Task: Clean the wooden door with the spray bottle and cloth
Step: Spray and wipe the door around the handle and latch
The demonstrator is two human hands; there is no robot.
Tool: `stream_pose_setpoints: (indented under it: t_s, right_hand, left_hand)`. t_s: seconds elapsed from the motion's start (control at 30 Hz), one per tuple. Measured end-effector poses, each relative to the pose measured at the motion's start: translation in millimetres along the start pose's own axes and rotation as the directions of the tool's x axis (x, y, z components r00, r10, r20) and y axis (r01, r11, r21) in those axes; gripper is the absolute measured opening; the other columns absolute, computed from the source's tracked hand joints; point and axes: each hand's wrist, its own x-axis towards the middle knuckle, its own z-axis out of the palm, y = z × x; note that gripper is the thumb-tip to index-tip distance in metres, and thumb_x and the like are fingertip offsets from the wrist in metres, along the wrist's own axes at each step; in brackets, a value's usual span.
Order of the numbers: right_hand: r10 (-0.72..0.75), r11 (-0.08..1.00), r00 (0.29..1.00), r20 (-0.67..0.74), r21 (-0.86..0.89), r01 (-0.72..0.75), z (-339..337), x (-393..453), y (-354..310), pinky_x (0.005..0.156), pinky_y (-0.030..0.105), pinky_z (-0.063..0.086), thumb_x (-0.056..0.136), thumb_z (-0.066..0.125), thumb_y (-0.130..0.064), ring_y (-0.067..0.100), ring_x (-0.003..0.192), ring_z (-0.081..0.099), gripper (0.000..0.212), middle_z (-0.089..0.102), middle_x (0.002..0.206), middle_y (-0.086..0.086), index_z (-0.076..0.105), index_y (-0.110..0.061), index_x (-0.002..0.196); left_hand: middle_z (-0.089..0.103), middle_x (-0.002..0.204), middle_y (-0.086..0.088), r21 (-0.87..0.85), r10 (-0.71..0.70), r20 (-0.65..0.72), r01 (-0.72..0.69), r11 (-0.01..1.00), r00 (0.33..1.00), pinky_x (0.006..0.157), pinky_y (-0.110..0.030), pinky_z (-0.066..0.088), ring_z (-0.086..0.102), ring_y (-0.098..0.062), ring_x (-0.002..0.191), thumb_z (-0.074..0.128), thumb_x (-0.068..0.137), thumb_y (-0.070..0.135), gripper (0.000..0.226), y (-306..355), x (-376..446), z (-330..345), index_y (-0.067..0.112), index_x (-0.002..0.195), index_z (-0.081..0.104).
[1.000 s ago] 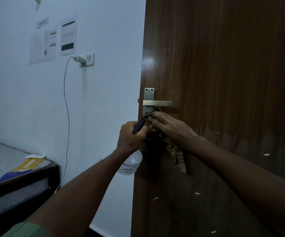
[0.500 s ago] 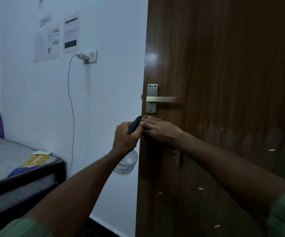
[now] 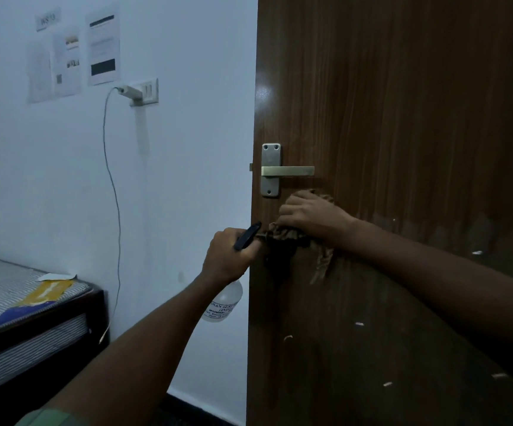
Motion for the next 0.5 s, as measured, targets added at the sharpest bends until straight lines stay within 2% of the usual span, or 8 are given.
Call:
stream_pose_setpoints:
  t_s: [0.07,0.17,0.23,0.27,0.33,0.37,0.43,0.5]
  right_hand:
    - [0.182,0.978,0.979,-0.088,0.122,-0.171,-2.7,-23.6,4.7,0.110,0.044,0.039,0.090,0.070,-0.011,0.023,0.128,0.054,0.044,0.062,0.134,0.002,0.064,-0.020,0.133]
    - [0.440,0.878,0.879,-0.186,0.293,-0.377,-1.9,-40.3,-12.3,0.098,0.045,0.045,0.085,0.064,0.002,0.025,0.129,0.052,0.066,0.057,0.142,0.004,0.053,-0.018,0.147]
    - [0.558,0.810,0.798,-0.230,0.362,-0.462,-0.1,-37.4,-33.6,0.094,0.044,0.047,0.090,0.066,-0.010,0.023,0.124,0.052,0.064,0.055,0.143,0.005,0.047,-0.017,0.150]
    - [0.583,0.796,0.767,-0.268,0.376,-0.474,2.5,-35.1,-44.9,0.092,0.043,0.047,0.093,0.060,-0.016,0.023,0.120,0.053,0.058,0.056,0.141,0.007,0.048,-0.014,0.149]
    - [0.559,0.827,0.748,-0.358,0.307,-0.471,13.1,-32.2,-67.3,0.088,0.040,0.045,0.093,0.047,-0.018,0.028,0.116,0.053,0.052,0.057,0.138,0.013,0.054,-0.008,0.144]
    - [0.512,0.859,0.768,-0.385,0.238,-0.453,22.1,-32.0,-76.7,0.088,0.040,0.044,0.093,0.046,-0.016,0.030,0.116,0.053,0.050,0.058,0.137,0.015,0.058,-0.006,0.140]
    - [0.386,0.920,0.837,-0.388,0.099,-0.379,47.1,-34.3,-93.1,0.087,0.042,0.046,0.093,0.048,-0.010,0.033,0.115,0.054,0.044,0.060,0.134,0.018,0.062,-0.003,0.134]
    - [0.301,0.948,0.893,-0.334,0.008,-0.317,74.4,-42.0,-112.5,0.089,0.046,0.052,0.092,0.060,-0.007,0.035,0.113,0.059,0.037,0.063,0.130,0.019,0.065,-0.002,0.129]
  left_hand:
    - [0.047,0.046,0.002,0.057,-0.002,0.065,-0.001,0.998,0.998,0.049,-0.033,0.030,0.041,-0.014,0.042,0.063,0.087,0.044,0.044,-6.1,-4.0,5.1,0.020,0.053,0.049]
    - [0.046,0.046,0.006,0.140,-0.052,0.083,0.040,0.989,0.995,0.050,-0.027,0.028,0.039,-0.013,0.041,0.072,0.093,0.045,0.054,-14.0,-15.0,12.7,0.022,0.051,0.046]
    - [0.044,0.046,0.007,0.202,-0.094,0.068,0.079,0.976,0.993,0.049,-0.024,0.026,0.038,-0.012,0.041,0.073,0.094,0.045,0.057,-14.2,-24.9,13.4,0.022,0.050,0.045]
    - [0.044,0.046,0.006,0.232,-0.104,0.071,0.085,0.969,0.992,0.049,-0.024,0.026,0.038,-0.012,0.041,0.074,0.094,0.045,0.058,-13.8,-29.2,11.9,0.021,0.050,0.044]
    - [0.041,0.045,0.008,0.263,-0.092,0.080,0.068,0.962,0.993,0.048,-0.025,0.023,0.035,-0.012,0.041,0.073,0.093,0.043,0.059,-14.4,-35.5,8.8,0.020,0.050,0.041]
    - [0.038,0.043,0.008,0.252,-0.081,0.082,0.058,0.966,0.993,0.048,-0.026,0.022,0.032,-0.012,0.041,0.071,0.092,0.040,0.058,-14.7,-37.5,6.8,0.020,0.049,0.038]
    - [0.034,0.041,0.008,0.195,-0.051,0.075,0.035,0.980,0.996,0.050,-0.027,0.022,0.029,-0.012,0.040,0.063,0.085,0.038,0.050,-14.7,-40.3,1.0,0.021,0.048,0.034]
    - [0.036,0.039,0.009,0.146,-0.028,0.072,0.017,0.989,0.997,0.049,-0.028,0.022,0.030,-0.012,0.039,0.057,0.082,0.040,0.044,-12.0,-44.1,-2.0,0.023,0.048,0.035]
